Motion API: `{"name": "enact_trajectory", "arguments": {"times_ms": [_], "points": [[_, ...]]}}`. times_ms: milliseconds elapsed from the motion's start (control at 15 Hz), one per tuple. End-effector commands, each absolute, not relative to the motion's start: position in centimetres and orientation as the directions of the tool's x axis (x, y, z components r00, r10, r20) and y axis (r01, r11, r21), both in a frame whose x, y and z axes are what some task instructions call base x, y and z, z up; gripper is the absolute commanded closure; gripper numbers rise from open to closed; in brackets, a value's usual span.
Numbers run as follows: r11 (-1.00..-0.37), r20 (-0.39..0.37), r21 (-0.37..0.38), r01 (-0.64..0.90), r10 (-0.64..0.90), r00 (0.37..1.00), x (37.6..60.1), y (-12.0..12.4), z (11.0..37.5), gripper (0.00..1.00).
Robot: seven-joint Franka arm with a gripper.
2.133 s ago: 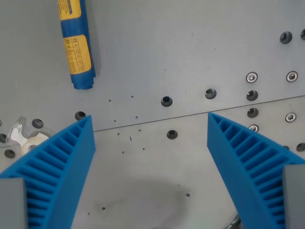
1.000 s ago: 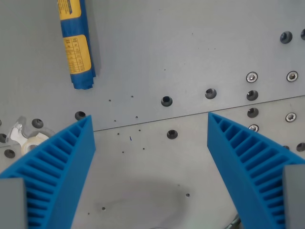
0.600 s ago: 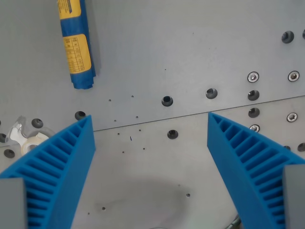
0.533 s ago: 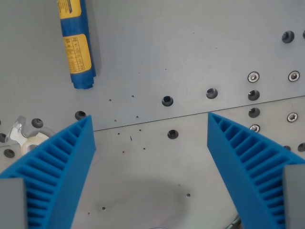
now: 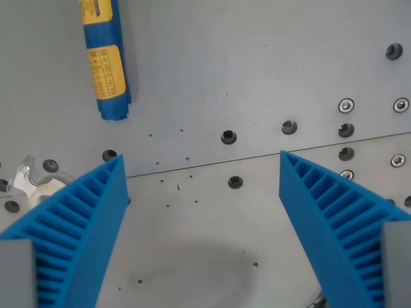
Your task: Pick up the blue bag
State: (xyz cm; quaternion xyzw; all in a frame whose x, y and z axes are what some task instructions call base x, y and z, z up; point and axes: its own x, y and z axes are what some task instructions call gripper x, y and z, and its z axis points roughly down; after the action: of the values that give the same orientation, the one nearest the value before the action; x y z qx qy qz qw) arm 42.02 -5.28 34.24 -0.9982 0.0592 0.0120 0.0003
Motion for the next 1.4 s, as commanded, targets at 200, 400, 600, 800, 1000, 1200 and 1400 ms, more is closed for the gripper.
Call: {"name": "enact_trajectory", "arguments": {"times_ms": [200,400,600,800,1000,1200,1400], "points": [[-0.997,0.0,-0.003,-0.079,-0.079,0.997,42.5,-4.8,33.6,0.0],[-0.998,0.001,-0.003,-0.067,-0.067,0.998,42.7,-4.5,33.2,0.0],[-0.998,0.001,-0.003,-0.055,-0.055,0.999,42.9,-4.3,32.7,0.0],[-0.999,0.002,-0.004,-0.041,-0.041,0.999,43.2,-4.0,32.2,0.0],[-1.0,0.003,-0.004,-0.028,-0.028,1.0,43.4,-3.7,31.7,0.0],[-1.0,0.004,-0.004,-0.013,-0.013,1.0,43.7,-3.4,31.2,0.0],[-1.0,0.005,-0.004,0.001,0.001,1.0,43.9,-3.0,30.7,0.0]]}}
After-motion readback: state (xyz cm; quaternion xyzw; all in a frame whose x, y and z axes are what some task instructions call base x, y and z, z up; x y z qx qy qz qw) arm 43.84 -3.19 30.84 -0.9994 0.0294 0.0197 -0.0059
